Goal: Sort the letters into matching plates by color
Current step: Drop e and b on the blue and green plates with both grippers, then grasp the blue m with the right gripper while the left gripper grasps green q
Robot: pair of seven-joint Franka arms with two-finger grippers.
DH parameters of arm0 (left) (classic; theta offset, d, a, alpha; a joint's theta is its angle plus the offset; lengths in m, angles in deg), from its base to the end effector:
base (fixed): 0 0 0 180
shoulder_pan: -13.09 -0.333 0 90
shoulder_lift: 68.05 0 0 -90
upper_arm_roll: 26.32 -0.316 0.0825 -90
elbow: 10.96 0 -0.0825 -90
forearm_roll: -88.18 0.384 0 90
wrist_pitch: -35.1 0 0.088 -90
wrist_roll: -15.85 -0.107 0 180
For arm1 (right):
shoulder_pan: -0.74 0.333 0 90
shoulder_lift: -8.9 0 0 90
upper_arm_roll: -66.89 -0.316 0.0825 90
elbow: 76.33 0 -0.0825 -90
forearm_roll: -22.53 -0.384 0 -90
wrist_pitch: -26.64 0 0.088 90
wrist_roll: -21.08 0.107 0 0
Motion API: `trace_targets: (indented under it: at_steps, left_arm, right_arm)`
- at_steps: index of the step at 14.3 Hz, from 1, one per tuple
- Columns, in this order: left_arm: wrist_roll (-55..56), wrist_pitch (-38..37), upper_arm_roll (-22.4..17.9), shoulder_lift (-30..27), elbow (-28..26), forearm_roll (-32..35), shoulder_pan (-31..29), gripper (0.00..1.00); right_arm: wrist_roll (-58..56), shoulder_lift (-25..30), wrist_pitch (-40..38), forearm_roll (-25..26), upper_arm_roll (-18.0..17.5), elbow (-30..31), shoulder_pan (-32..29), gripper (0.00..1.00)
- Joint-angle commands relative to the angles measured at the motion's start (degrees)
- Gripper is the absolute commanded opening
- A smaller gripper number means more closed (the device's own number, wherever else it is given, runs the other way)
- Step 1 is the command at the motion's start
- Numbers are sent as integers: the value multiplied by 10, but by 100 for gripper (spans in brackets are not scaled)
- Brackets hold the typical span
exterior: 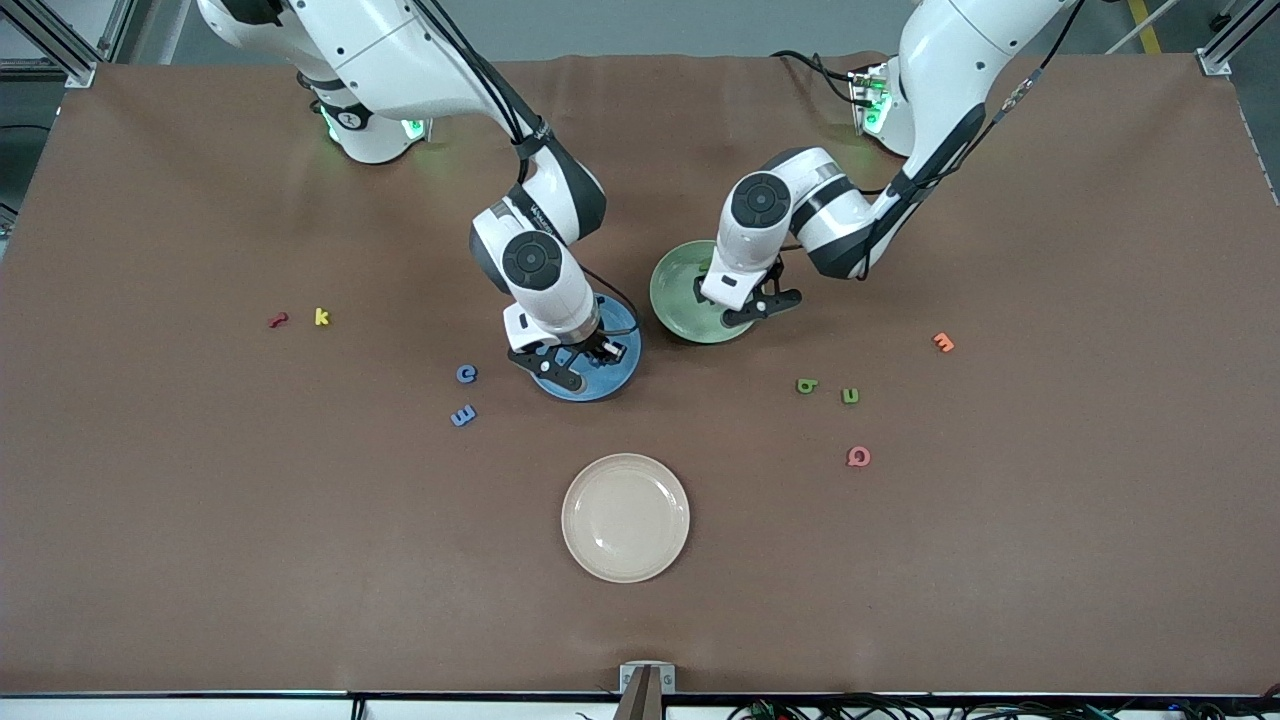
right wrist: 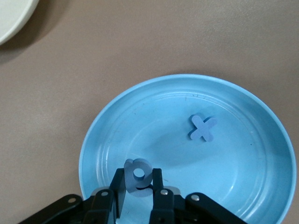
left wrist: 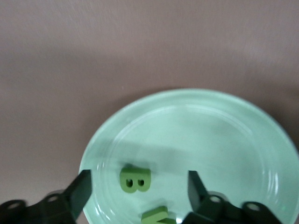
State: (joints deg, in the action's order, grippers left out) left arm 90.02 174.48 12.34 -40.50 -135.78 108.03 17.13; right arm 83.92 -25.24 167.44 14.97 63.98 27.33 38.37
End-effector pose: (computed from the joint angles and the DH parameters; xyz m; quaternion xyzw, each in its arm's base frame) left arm 0.3991 -0.3763 0.2053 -0.9859 -0.1558 0.0590 0.0145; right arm 0.5019 0.4259 0.2174 -0.9671 0.2464 0.0287 0.0558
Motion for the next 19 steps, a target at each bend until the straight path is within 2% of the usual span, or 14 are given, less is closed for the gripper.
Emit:
trace_targets:
  at_steps: [1,4,6,9,15,19]
  left_arm:
    - [-3,-14,2,-17,12,6,-31,94]
    - [-9,-15,-3,-12,37,12,-54,94]
    - [-19,-15,-21,-11,51,14,-64,94]
    - [-27,-14,-33,3,78,18,-76,94]
    - [-28,-7,-70,54,106,92,-76,94]
    - [-32,-6,-79,79,118,115,-76,94]
  right_arm:
    - [9,-2,-6,-4,4,-14,4,100]
    - [6,-2,-8,-1,5,-17,0,100]
    - [-7,0,-11,1,7,-17,-8,100]
    - [-89,1,-13,12,7,-16,-49,100]
    - [-279,7,-51,12,6,-17,-152,100]
    - [-348,5,-52,12,7,-11,-198,79]
